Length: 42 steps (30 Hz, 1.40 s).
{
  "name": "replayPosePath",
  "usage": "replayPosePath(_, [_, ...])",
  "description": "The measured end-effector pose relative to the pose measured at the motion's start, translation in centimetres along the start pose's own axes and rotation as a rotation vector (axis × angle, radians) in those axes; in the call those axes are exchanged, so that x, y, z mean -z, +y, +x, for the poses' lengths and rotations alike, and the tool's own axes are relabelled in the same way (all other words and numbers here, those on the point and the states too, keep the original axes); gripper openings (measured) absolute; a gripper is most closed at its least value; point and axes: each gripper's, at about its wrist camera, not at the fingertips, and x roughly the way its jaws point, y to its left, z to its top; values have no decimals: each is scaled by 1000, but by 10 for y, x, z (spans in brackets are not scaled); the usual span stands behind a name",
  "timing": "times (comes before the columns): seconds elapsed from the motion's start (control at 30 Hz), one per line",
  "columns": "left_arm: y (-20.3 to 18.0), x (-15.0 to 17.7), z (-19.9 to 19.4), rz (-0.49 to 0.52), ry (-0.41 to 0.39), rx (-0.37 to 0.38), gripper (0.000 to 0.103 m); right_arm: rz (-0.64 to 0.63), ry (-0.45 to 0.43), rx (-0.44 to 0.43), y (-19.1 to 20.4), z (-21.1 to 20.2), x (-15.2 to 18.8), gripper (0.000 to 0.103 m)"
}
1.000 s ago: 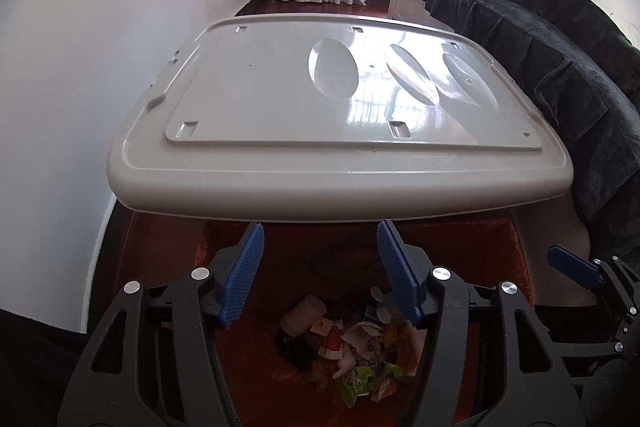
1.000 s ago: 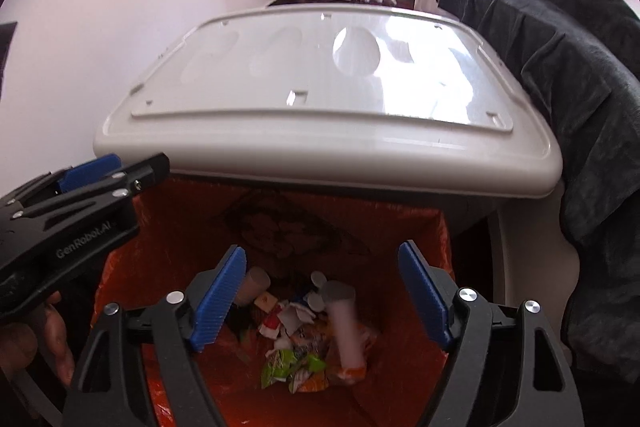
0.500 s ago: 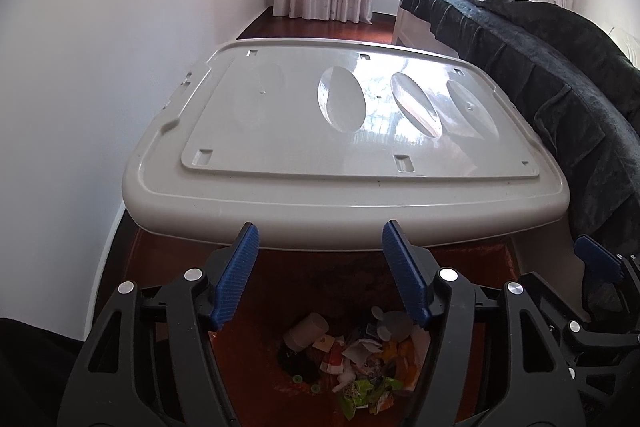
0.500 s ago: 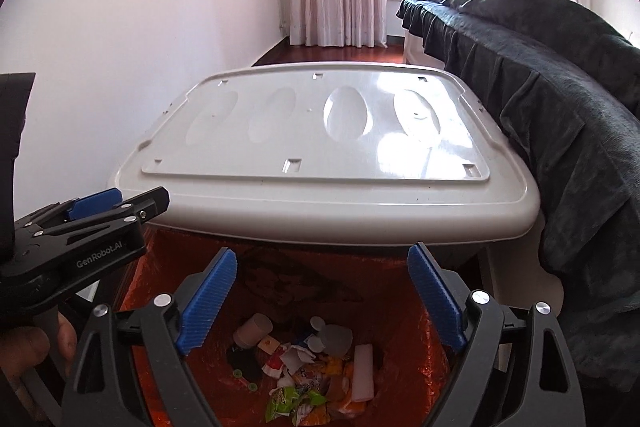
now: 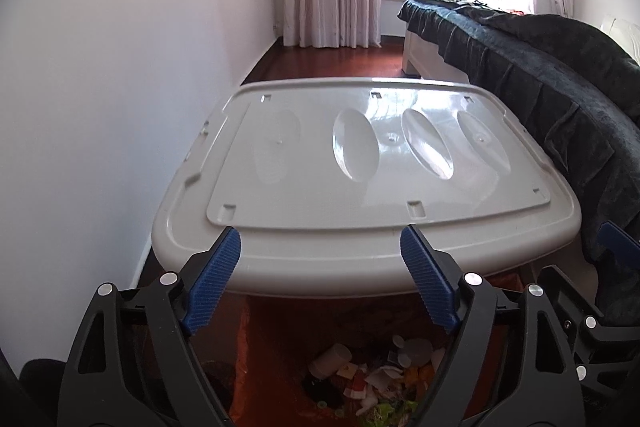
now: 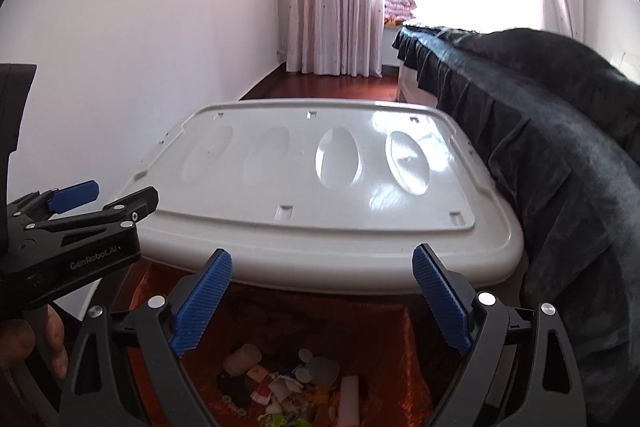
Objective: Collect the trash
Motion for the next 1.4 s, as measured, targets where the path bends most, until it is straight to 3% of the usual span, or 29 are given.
replayPosePath(0.13, [-1,-8,-1,1,-14,-6,84,-19,-48,12,0,-2,-14,92])
replayPosePath(0.2, [-1,-11,-2,6,-26,-18,90,-23,-70,17,-2,-2,-22,92])
replayPosePath(0.7, [7,-49,4,-21,-96,45,92,-116,-220,108,-7,15,-67,96])
replayPosePath(1.4, [9,-62,35,-8,-65,67,92,-81,-208,83,-8,33,-66,97])
